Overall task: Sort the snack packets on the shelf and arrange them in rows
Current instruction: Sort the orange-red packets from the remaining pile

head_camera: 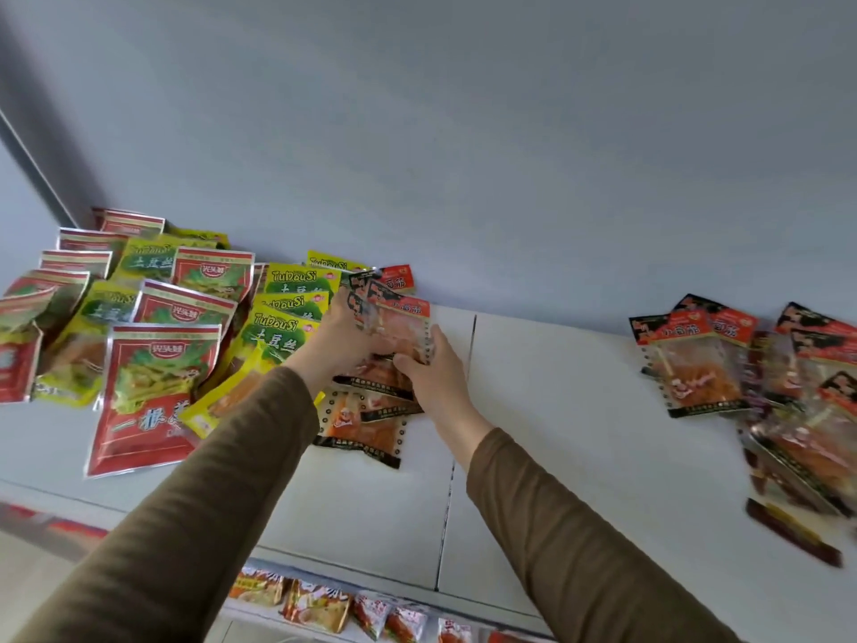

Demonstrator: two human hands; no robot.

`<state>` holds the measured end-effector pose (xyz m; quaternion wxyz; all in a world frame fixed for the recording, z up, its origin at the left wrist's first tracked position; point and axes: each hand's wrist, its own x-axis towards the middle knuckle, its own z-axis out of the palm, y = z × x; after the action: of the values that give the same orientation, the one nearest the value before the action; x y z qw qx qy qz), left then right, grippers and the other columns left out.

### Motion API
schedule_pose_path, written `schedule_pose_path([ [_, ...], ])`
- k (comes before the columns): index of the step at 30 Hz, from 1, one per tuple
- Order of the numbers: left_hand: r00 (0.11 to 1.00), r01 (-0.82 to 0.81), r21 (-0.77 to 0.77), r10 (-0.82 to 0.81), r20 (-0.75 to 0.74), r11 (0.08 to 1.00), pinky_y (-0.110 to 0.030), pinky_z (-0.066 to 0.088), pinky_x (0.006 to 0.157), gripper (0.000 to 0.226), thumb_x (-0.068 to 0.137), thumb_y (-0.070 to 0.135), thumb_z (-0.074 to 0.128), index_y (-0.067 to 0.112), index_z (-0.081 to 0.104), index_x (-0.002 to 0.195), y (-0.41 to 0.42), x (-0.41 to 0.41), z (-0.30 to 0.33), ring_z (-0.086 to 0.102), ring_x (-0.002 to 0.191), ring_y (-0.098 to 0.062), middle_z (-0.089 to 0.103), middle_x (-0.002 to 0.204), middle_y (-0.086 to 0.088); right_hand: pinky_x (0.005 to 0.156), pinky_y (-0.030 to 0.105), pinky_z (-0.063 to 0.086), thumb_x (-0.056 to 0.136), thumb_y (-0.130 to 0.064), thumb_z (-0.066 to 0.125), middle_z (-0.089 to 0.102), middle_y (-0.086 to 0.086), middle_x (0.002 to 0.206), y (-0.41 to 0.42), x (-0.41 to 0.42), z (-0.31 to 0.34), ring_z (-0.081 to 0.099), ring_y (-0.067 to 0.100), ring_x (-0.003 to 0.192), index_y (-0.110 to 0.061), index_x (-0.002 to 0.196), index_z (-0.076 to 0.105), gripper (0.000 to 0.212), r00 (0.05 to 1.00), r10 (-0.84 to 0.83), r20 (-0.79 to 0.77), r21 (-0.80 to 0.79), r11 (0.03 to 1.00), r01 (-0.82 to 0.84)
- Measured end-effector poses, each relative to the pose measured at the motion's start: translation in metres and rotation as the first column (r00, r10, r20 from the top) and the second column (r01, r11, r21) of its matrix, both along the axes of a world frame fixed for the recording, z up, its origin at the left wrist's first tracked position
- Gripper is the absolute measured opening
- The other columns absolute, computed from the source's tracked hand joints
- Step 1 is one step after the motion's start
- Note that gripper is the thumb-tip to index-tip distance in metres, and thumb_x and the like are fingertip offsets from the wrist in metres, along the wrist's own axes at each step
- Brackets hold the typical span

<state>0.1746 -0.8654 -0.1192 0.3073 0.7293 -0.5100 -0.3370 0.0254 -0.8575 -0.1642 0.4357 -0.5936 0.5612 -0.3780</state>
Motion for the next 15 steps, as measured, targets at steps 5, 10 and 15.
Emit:
schedule_pose_path([
  [5,0.889,0.12,-0.016,-0.101,0.447,0.993,-0.052,0.029,0.118,0.116,0.084,0.051,0.079,0.012,0.003,0.163,0.006,-0.006,0.004,0.027,0.147,-0.046,0.016,0.163,-0.023,0.104,0.037,0.051,0.09,-0.02,0.068,0.063,-0.006,0.131,0.003,0.004,0.001,0.061,0.014,0.119,-0.03,0.14,0.052,0.054,0.998,0.022,0.055,0.011,1.0,-0.023],
  [10,0.763,0.202,-0.071,-0.112,0.637,0.977,-0.052,0.027,0.117,0.068,0.097,0.032,0.062,0.01,0.031,0.154,0.014,-0.011,0.014,0.026,0.145,-0.044,0.031,0.157,-0.025,0.088,0.007,0.039,0.095,-0.017,0.06,0.05,-0.018,0.135,0.01,-0.014,0.009,0.051,-0.007,0.116,-0.029,0.147,0.047,0.054,0.988,0.077,0.132,0.041,0.996,-0.084],
  [15,0.776,0.252,-0.101,-0.138,0.616,0.963,-0.048,0.018,0.124,0.071,0.101,0.034,0.055,0.015,0.024,0.161,0.018,-0.024,0.02,0.013,0.154,-0.037,0.021,0.167,-0.015,0.104,0.025,0.031,0.097,-0.025,0.057,0.043,-0.007,0.154,0.016,-0.043,0.018,0.037,0.012,0.142,-0.028,0.148,0.046,0.052,0.996,0.058,0.075,0.032,0.998,-0.06],
])
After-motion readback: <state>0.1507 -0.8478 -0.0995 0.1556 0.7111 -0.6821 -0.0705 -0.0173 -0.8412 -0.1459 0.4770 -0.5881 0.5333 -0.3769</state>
